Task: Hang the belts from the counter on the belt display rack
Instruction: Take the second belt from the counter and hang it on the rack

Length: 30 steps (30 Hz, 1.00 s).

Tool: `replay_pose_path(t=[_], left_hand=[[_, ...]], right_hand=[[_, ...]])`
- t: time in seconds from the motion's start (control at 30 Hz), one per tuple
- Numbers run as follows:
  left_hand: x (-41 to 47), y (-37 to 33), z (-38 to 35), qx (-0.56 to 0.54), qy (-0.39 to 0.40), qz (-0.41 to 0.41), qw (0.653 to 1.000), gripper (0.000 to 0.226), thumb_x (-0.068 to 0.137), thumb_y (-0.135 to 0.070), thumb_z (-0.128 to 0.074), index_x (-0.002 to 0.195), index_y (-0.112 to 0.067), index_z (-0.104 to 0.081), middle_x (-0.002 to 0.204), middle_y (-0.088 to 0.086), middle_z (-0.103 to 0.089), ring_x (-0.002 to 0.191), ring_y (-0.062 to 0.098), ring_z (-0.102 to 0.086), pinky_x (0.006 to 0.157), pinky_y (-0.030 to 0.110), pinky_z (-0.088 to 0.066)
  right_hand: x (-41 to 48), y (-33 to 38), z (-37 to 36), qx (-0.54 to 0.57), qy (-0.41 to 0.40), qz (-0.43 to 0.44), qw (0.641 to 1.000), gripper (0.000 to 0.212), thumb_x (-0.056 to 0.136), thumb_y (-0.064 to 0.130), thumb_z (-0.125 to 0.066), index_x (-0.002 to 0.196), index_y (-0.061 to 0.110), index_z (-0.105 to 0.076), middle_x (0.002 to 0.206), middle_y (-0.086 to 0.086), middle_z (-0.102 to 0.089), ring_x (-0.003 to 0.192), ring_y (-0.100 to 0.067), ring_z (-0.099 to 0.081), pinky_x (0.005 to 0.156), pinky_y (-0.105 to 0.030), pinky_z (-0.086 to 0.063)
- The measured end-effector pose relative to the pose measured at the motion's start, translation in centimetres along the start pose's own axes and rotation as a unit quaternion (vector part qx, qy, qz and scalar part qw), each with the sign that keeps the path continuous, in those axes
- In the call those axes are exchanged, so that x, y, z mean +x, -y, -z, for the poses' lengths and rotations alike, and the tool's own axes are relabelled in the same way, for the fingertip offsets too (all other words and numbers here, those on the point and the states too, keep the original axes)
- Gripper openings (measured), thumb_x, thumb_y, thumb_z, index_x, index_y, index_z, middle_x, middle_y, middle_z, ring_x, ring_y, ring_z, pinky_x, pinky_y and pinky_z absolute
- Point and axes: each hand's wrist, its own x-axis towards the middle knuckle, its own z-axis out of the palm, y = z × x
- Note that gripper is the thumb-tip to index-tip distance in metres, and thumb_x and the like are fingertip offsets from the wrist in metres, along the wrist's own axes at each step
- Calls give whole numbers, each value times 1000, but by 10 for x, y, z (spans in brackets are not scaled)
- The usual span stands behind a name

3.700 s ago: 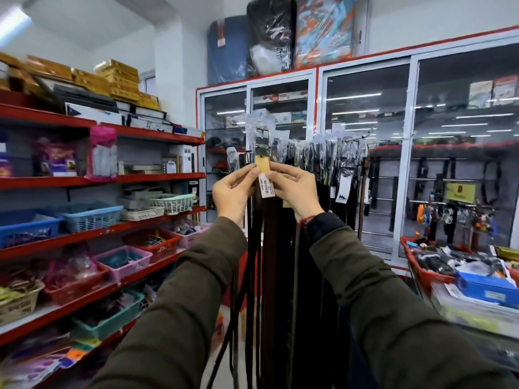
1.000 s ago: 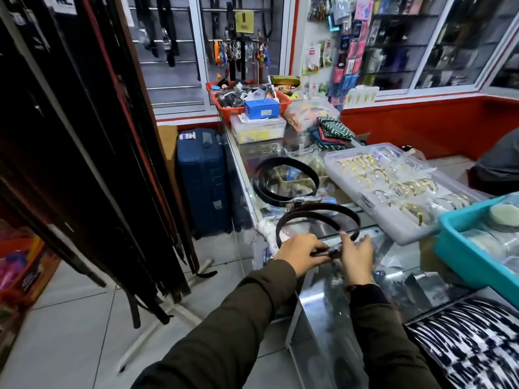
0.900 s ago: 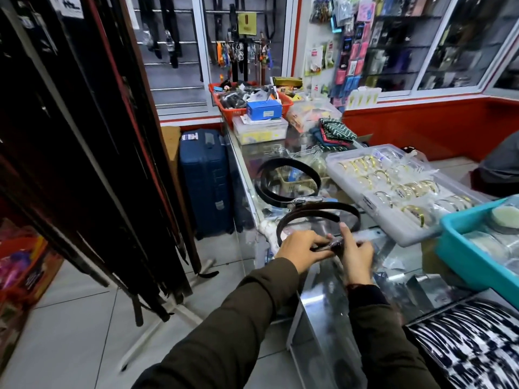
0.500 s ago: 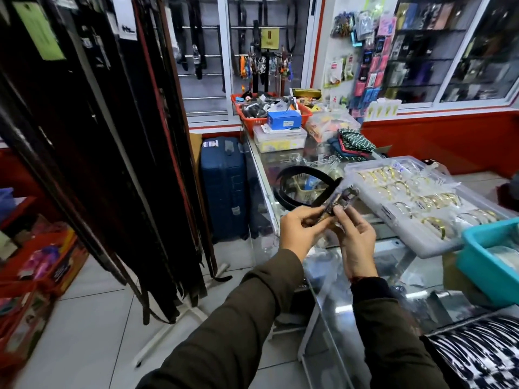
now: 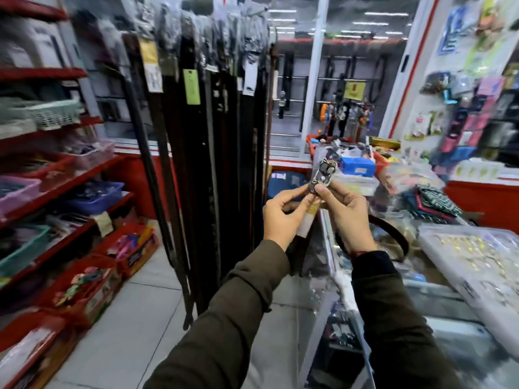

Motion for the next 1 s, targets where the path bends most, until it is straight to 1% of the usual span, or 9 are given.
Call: replay_pose_path(t=[0.07, 0.13, 0.2, 0.33, 0.53, 0.63, 0.7, 0.87, 1.0], left_hand=[[8, -9, 12, -3, -30, -1, 1000, 27, 90, -7, -72, 117, -4, -73, 107, 4, -72, 92, 10, -71, 84, 18, -56], [14, -17, 25, -15, -70, 4, 997, 27, 89, -12, -74, 116, -7, -75, 112, 5, -73, 98, 13, -73, 89, 28, -59], [21, -24, 38, -34, -110, 10, 993, 27, 88, -15, -76, 114, -9, -76, 117, 10, -74, 103, 20, -74, 93, 36, -60], [25, -42, 63, -23, -153, -11, 988, 24, 88, -16, -76, 112, -14, -77, 107, 4, -78, 101, 15, -74, 92, 29, -58], [32, -62, 100, 7, -191, -40, 981, 21, 84, -21, -80, 106, -21, -80, 103, 0, -80, 103, 14, -74, 99, 38, -57], [37, -74, 112, -12, -198, -43, 979, 19, 83, -16, -81, 101, -22, -79, 104, 4, -80, 104, 18, -74, 100, 42, -57], [42, -82, 120, -21, -203, -40, 978, 19, 83, -14, -81, 100, -22, -79, 104, 7, -79, 103, 20, -75, 100, 43, -56], [51, -107, 132, -75, -189, -12, 979, 27, 86, -12, -78, 113, -10, -74, 108, 13, -78, 107, 24, -74, 94, 36, -59], [56, -120, 140, -97, -153, 18, 983, 23, 90, -11, -73, 113, -14, -72, 113, 13, -76, 109, 23, -72, 82, 23, -60]], right_hand=[[10, 5, -18, -7, 16, 7, 1000, 17, 90, 13, -69, 106, 8, -73, 103, -9, -77, 94, -14, -71, 85, -29, -57], [17, 8, -33, 6, 28, 13, 1000, 17, 88, 8, -70, 104, 14, -73, 97, -1, -78, 90, -9, -73, 77, -22, -59], [22, 8, -47, 31, 40, 2, 999, 25, 85, 5, -72, 110, 9, -73, 102, -4, -78, 96, -13, -74, 78, -23, -60], [31, 7, -73, 29, 93, -8, 995, 29, 84, 9, -75, 113, 5, -73, 108, -11, -77, 102, -18, -73, 83, -32, -60], [48, 7, -110, -138, 108, 122, 977, 18, 84, 42, -73, 98, 32, -78, 71, 19, -69, 65, 8, -57, 66, -18, -42], [59, 13, -123, -281, 76, 110, 951, 39, 71, 81, -58, 95, 53, -72, 91, 10, -64, 93, -1, -55, 82, -33, -46], [58, 28, -133, -364, 64, 103, 924, 43, 76, 78, -55, 106, 51, -71, 110, 4, -53, 113, -12, -45, 102, -44, -38], [71, 50, -152, -395, 101, 116, 906, 64, 68, 91, -40, 111, 52, -67, 123, 1, -54, 126, -27, -46, 107, -50, -38], [78, 68, -158, -345, 150, 129, 918, 41, 83, 67, -59, 109, 39, -74, 128, 2, -64, 126, -24, -56, 104, -44, -43]])
